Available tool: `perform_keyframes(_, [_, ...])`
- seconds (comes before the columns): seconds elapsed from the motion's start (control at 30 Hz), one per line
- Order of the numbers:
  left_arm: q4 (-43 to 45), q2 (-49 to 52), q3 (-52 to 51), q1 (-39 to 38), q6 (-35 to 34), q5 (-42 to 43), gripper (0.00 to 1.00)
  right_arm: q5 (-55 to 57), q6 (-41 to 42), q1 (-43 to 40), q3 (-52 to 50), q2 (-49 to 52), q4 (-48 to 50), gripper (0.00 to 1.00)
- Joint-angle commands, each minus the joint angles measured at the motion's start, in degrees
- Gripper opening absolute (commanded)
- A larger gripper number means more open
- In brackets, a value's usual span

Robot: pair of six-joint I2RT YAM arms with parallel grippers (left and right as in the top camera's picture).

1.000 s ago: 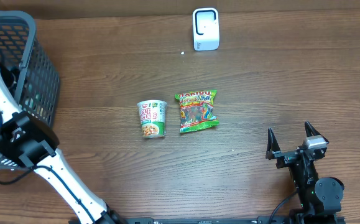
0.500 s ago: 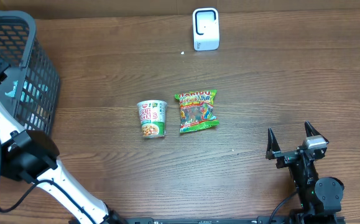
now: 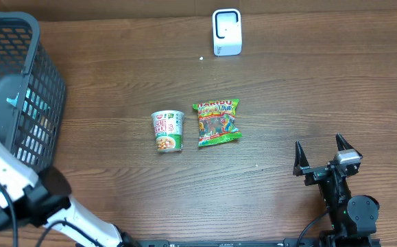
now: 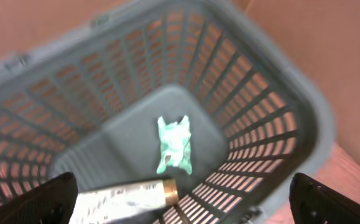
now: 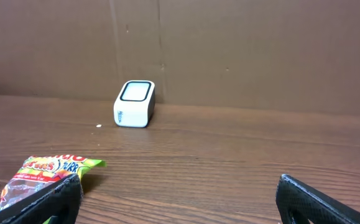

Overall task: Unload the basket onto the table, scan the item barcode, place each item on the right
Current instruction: 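Grasp the mint-green wrapped packet with the left gripper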

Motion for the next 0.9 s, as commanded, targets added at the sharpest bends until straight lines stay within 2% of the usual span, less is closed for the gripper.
perform_keyframes(0.0, [-1.0,9.1,-1.2,0.5,-6.9,-1.6,1.00,0.3,0.1,-0.4,-0.6,-0.4,0.2,1.00])
perform_keyframes(0.3, [0.6,24.6,-1.2,0.2,-6.8,0.0,1.00,0.3,0.1,-0.4,-0.6,-0.4,0.2,1.00])
perform_keyframes(0.73, [0.3,35.6,-1.2,-0.1,-4.5,-0.1,1.00,0.3,0.1,-0.4,-0.6,-0.4,0.2,1.00])
perform_keyframes(0.87, [0.3,37.4,-1.3,-0.1,-4.5,0.0,0.96,0.3,0.1,-0.4,-0.6,-0.4,0.2,1.00])
